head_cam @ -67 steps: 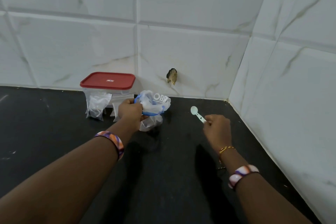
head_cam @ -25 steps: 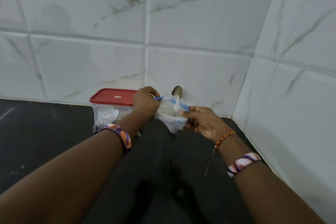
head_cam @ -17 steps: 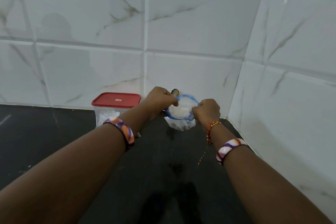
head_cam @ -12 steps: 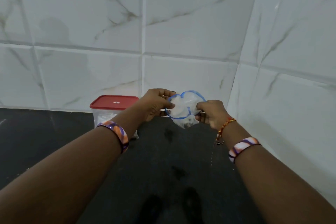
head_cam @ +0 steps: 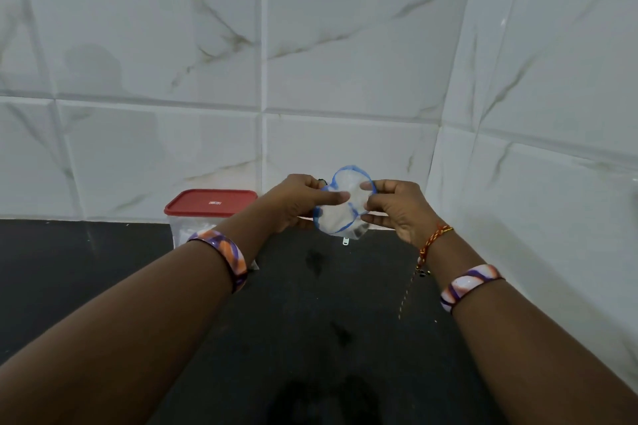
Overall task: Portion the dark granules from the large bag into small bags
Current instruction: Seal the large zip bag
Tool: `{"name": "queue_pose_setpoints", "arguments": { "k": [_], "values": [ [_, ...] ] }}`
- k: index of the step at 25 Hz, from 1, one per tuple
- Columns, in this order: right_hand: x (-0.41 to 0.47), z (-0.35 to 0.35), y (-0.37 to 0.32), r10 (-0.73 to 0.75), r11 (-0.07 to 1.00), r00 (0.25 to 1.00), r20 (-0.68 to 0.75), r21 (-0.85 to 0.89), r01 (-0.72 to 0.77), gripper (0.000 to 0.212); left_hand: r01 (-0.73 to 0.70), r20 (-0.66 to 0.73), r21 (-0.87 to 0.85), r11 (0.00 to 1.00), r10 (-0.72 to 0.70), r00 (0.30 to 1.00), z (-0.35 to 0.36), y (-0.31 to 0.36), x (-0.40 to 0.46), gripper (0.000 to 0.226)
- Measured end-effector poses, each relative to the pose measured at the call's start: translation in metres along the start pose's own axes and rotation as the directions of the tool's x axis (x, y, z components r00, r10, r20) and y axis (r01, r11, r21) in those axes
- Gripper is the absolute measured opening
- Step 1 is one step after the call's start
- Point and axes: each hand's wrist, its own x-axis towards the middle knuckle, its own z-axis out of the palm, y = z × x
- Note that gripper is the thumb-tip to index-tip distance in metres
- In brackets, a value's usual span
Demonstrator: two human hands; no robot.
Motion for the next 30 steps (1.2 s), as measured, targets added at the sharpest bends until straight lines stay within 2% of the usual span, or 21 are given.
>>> {"name": "queue_pose_setpoints", "arguments": {
  "k": [4, 7, 9, 11, 13, 15, 17, 19, 21, 22, 24, 25, 27, 28, 29, 30],
  "values": [
    [-0.005, -0.002, -0.015, -0.066, 0.997, 0.996, 0.054, -0.023, 0.067, 0.032, 0.006, -0.038, 0.040, 0.999, -0.004, 0.999, -0.006, 0.007, 0.003, 0.025],
    [-0.005, -0.002, -0.014, -0.077, 0.995, 0.996, 0.051, 0.068, 0.074, 0.035, 0.052, 0.076, 0.041, 0.998, -0.055, 0.996, -0.011, 0.005, 0.002, 0.027],
    [-0.005, -0.001, -0.011, -0.071, 0.987, 0.997, 0.039, 0.150, 0.064, 0.037, 0.061, 0.151, -0.034, 0.998, -0.055, 0.987, -0.010, 0.002, 0.003, 0.021],
    [-0.006, 0.000, -0.007, -0.023, 0.976, 0.998, 0.050, 0.218, 0.011, 0.028, 0.041, 0.162, -0.162, 0.986, -0.015, 0.987, -0.007, 0.001, 0.005, 0.011],
    [-0.009, 0.000, -0.001, 0.127, 0.963, 0.988, 0.086, 0.230, -0.144, 0.011, -0.005, 0.133, -0.247, 0.969, 0.039, 0.990, -0.005, 0.000, 0.008, 0.007],
    [-0.013, 0.003, 0.009, 0.270, 0.917, 0.950, 0.155, 0.258, -0.303, 0.017, -0.059, 0.077, -0.249, 0.967, 0.081, 0.994, -0.006, -0.002, 0.010, 0.007],
    [-0.016, 0.007, 0.017, 0.304, 0.879, 0.937, 0.171, 0.330, -0.345, 0.019, -0.105, 0.005, -0.208, 0.972, 0.108, 0.994, -0.005, -0.004, 0.012, 0.007],
    [-0.014, 0.012, 0.020, 0.305, 0.865, 0.948, 0.093, 0.391, -0.316, 0.013, -0.127, -0.086, -0.122, 0.984, 0.117, 0.989, -0.005, -0.006, 0.014, 0.012],
    [-0.008, 0.014, 0.023, 0.284, 0.919, 0.958, -0.050, 0.300, -0.257, 0.013, -0.152, -0.222, 0.177, 0.972, 0.190, 0.956, -0.010, -0.008, 0.019, 0.016],
    [-0.004, 0.015, 0.025, 0.233, 0.964, 0.961, -0.151, 0.163, -0.209, 0.016, -0.146, -0.265, 0.375, 0.915, 0.256, 0.929, -0.012, -0.009, 0.022, 0.015],
    [0.003, 0.017, 0.030, 0.014, 0.975, 0.945, -0.326, -0.206, -0.086, 0.011, -0.107, -0.257, 0.661, 0.742, 0.359, 0.897, -0.014, -0.009, 0.025, 0.009],
    [0.005, 0.019, 0.030, -0.129, 0.922, 0.930, -0.344, -0.388, -0.016, 0.006, -0.084, -0.237, 0.741, 0.666, 0.377, 0.895, -0.012, -0.010, 0.026, 0.012],
    [0.009, 0.024, 0.028, -0.332, 0.758, 0.899, -0.287, -0.649, 0.073, 0.016, -0.044, -0.209, 0.809, 0.586, 0.356, 0.911, -0.009, -0.010, 0.028, 0.017],
    [0.011, 0.026, 0.025, -0.364, 0.721, 0.895, -0.258, -0.686, 0.096, 0.017, -0.046, -0.195, 0.803, 0.595, 0.334, 0.922, -0.010, -0.008, 0.029, 0.014],
    [0.014, 0.026, 0.021, -0.351, 0.746, 0.902, -0.250, -0.657, 0.108, 0.015, -0.064, -0.180, 0.760, 0.646, 0.304, 0.935, -0.012, -0.006, 0.030, 0.014],
    [0.018, 0.023, 0.016, -0.272, 0.834, 0.927, -0.258, -0.544, 0.093, 0.009, -0.085, -0.174, 0.646, 0.758, 0.255, 0.951, -0.016, -0.003, 0.032, 0.020]
  ]
}}
